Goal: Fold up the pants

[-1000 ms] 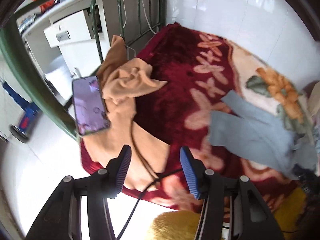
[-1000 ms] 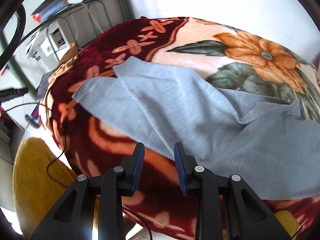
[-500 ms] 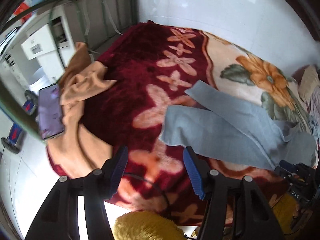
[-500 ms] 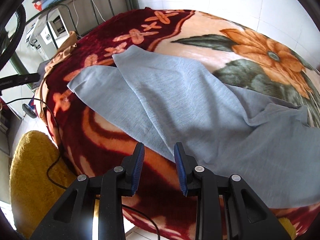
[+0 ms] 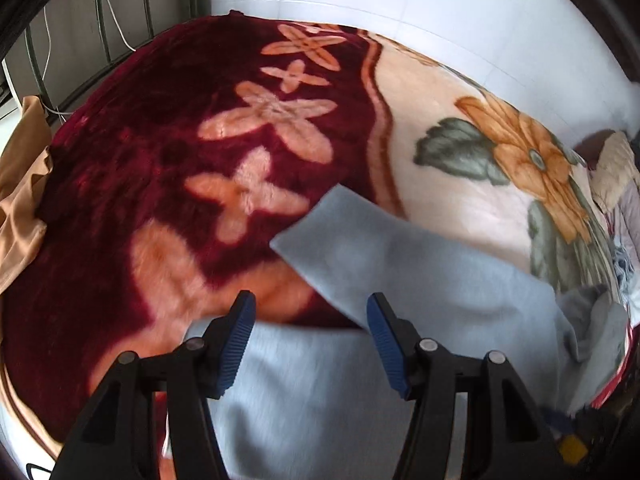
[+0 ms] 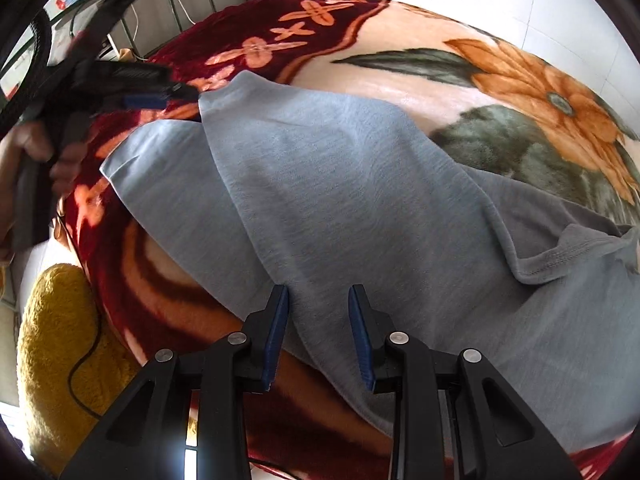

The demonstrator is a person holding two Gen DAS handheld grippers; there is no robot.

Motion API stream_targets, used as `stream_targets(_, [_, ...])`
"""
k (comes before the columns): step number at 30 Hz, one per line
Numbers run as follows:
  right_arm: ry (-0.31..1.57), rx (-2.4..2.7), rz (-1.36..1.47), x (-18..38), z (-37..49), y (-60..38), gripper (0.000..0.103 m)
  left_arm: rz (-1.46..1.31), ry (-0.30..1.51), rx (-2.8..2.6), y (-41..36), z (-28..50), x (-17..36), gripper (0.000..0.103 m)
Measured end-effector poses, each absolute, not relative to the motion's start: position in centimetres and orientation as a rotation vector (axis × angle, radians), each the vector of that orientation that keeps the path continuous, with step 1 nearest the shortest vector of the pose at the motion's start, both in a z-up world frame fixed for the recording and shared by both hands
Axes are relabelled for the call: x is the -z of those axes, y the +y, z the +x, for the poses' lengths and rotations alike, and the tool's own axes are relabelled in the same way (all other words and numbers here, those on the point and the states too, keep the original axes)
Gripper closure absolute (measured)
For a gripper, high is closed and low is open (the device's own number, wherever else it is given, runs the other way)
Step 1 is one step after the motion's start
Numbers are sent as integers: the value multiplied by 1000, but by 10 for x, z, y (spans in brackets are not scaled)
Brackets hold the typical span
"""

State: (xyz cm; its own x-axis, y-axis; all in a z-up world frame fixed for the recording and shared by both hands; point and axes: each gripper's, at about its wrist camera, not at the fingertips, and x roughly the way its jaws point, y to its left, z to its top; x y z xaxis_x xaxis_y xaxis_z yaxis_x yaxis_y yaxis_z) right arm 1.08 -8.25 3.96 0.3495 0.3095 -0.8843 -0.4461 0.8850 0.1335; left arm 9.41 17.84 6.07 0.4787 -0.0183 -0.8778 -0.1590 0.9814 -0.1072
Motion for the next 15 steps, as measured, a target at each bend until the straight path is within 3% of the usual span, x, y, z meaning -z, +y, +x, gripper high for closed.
stream_targets(11, [1103, -500, -137, -29, 15, -80, 72, -382, 1103, -83, 195, 147, -31, 42])
stream_targets(13, [1103, -498, -129, -29, 16, -80, 72, -377, 1101, -68, 188, 152, -29, 60])
stream_targets(14, [1104, -497, -125, -29, 17, -80, 72, -366, 1111, -54, 184, 153, -28, 88])
stream_targets(15, [1107, -496, -122, -29, 18, -80, 72, -355, 1129, -46, 179, 155, -26, 95])
